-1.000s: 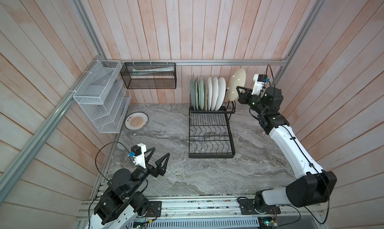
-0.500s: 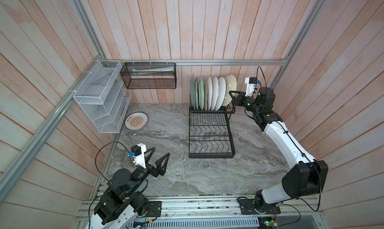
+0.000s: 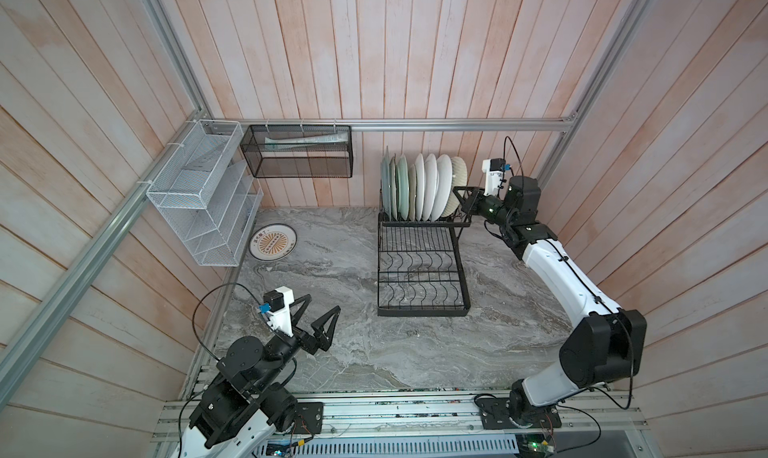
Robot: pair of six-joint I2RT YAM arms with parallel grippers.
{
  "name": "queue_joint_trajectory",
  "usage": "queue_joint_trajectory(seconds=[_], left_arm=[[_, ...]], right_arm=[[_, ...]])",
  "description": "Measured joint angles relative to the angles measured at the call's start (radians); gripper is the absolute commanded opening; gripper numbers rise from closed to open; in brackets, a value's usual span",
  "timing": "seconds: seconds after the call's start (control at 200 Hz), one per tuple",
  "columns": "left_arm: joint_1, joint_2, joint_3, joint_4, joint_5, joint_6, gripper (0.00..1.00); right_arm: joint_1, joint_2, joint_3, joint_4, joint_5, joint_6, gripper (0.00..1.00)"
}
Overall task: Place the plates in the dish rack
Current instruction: 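Press the bamboo tray down into the rack slot with the right gripper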
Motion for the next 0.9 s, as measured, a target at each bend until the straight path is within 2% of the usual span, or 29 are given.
queue_joint_trajectory(seconds=[0.21, 0.9], left_arm=[[0.001, 0.005, 0.0, 0.0, 0.0, 0.0, 1.0], [0.002, 0.005, 0.0, 0.0, 0.0, 0.0, 1.0]], right_arm=[[0.014, 0.007, 0.004, -0.01, 0.018, -0.027, 0.0], [0.085, 0.057, 0.05, -0.082, 0.181, -0.158, 0.02]])
